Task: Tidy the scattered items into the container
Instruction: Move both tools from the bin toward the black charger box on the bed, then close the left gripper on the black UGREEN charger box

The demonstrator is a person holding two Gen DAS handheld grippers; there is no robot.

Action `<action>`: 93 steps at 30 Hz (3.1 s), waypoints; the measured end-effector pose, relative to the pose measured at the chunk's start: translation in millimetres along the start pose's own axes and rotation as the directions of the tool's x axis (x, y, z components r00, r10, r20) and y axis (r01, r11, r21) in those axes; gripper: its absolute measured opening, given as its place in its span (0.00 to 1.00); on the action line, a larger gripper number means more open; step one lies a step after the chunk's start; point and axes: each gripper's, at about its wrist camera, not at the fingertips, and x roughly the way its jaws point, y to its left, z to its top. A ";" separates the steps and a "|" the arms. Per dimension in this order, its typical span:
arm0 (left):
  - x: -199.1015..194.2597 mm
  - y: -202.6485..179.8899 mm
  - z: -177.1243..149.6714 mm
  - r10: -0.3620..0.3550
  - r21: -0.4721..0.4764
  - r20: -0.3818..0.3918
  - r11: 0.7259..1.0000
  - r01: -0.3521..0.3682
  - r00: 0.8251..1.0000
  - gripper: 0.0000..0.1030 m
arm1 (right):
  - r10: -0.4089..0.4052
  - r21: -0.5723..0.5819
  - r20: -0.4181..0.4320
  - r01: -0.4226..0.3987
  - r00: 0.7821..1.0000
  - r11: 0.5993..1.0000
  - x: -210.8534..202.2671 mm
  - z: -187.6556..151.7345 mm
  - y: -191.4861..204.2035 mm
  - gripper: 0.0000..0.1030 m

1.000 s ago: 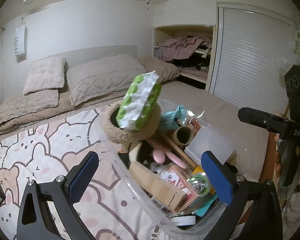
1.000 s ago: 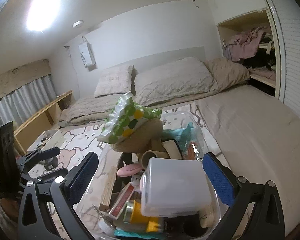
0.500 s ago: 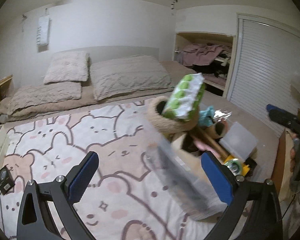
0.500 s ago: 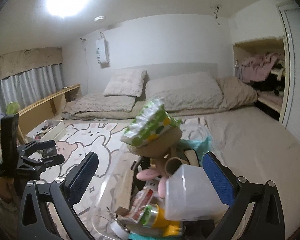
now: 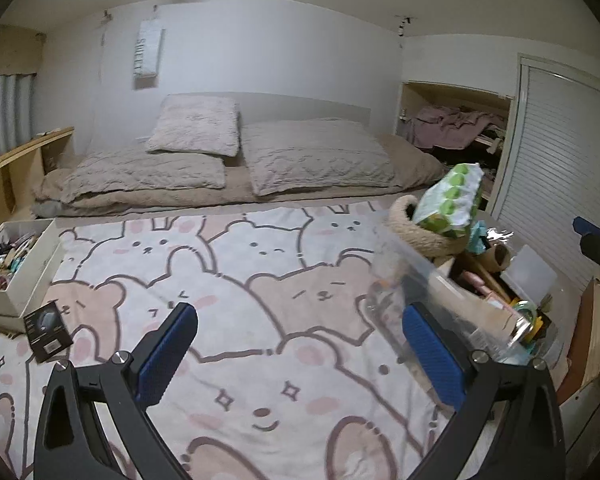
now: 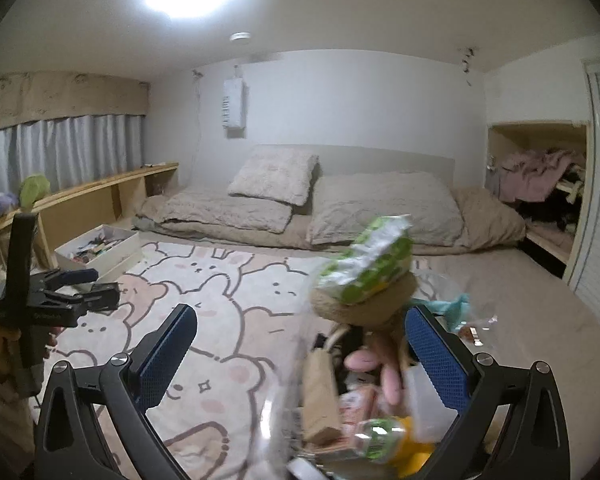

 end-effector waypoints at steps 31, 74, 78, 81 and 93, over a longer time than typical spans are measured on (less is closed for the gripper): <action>33.8 248.1 -104.6 0.261 -0.321 -0.102 0.905 -0.280 0.960 1.00 | 0.304 -0.051 -0.226 -0.323 0.925 0.945 162.2 -54.6 217.0 1.00; 149.7 408.5 -126.4 0.351 -0.382 -0.237 0.824 -0.419 0.906 0.25 | 0.425 0.059 -0.436 -0.446 0.793 0.893 431.0 4.3 393.9 1.00; 148.6 407.1 -124.3 0.313 -0.396 -0.216 0.838 -0.376 0.925 0.20 | 0.415 0.040 -0.467 -0.450 0.781 0.892 455.3 3.7 412.4 1.00; 147.4 412.5 -125.6 0.280 -0.435 -0.202 0.833 -0.342 0.938 0.27 | 0.419 0.039 -0.485 -0.460 0.768 0.887 475.1 2.4 429.5 1.00; 145.4 424.2 -130.4 0.201 -0.528 -0.152 0.811 -0.251 0.968 0.61 | 0.461 0.136 -0.608 -0.487 0.647 0.863 549.1 -31.9 480.2 1.00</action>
